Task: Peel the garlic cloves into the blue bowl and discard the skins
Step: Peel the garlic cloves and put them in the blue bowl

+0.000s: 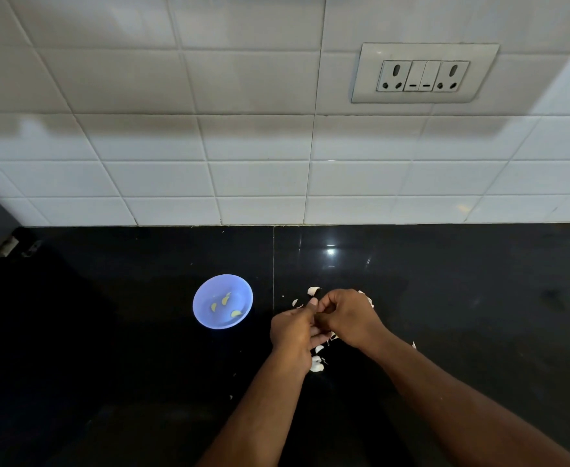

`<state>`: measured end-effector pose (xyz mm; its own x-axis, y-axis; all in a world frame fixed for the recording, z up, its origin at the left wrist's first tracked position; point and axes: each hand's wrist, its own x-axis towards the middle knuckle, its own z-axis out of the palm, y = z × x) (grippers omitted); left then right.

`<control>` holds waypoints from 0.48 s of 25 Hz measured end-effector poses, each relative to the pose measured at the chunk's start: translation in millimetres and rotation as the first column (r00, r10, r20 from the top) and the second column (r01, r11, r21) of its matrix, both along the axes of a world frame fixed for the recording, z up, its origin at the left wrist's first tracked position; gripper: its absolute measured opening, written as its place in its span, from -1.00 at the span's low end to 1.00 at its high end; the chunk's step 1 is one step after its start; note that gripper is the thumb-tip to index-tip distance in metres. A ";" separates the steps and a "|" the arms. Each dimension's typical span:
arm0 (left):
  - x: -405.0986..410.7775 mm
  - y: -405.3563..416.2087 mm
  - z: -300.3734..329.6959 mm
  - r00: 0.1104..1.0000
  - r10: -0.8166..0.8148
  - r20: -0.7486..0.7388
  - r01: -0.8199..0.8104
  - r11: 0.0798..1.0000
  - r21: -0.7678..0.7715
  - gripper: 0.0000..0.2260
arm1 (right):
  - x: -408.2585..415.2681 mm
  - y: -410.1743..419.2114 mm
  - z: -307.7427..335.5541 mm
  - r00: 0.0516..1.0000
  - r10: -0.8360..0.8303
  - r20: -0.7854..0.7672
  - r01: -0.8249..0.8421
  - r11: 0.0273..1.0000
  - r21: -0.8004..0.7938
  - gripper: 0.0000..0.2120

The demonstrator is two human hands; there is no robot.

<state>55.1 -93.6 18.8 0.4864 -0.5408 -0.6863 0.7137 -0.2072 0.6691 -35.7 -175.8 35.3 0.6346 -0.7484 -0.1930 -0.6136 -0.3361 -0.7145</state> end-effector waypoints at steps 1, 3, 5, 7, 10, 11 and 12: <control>-1.2 -0.4 0.0 1.000 0.026 -0.005 -0.026 1.000 0.001 -0.79 | 1.0 0.3 -1.6 1.000 0.001 -0.003 -0.001 1.000 -0.003 -0.88; -2.3 -1.8 -0.4 0.997 0.080 -0.012 -0.080 0.997 0.000 -0.79 | 3.1 0.2 -3.9 1.000 0.013 -0.001 -0.013 1.000 0.000 -0.91; -2.4 -1.9 -2.6 0.992 0.115 -0.053 -0.117 0.992 -0.043 -0.83 | 6.1 -2.7 -4.0 1.000 0.021 -0.003 -0.020 1.000 0.009 -0.92; -2.2 -0.3 -2.7 0.990 0.102 -0.096 -0.112 0.988 -0.102 -0.85 | 7.6 -6.8 -1.8 1.000 0.011 -0.017 -0.011 1.000 0.008 -0.93; -1.5 -0.5 -3.9 0.996 0.034 -0.077 -0.044 0.990 -0.131 -0.82 | 7.2 -10.5 0.7 1.000 -0.008 -0.023 0.009 0.999 0.035 -0.98; -1.0 -1.0 -2.8 0.998 0.018 -0.067 -0.026 0.991 -0.134 -0.82 | 7.1 -10.6 1.8 1.000 -0.013 -0.019 0.013 0.999 0.037 -0.99; -0.1 -1.9 -2.1 0.998 0.006 -0.059 -0.014 0.991 -0.132 -0.83 | 7.0 -10.2 2.0 1.000 -0.016 -0.012 0.016 0.999 0.032 -0.99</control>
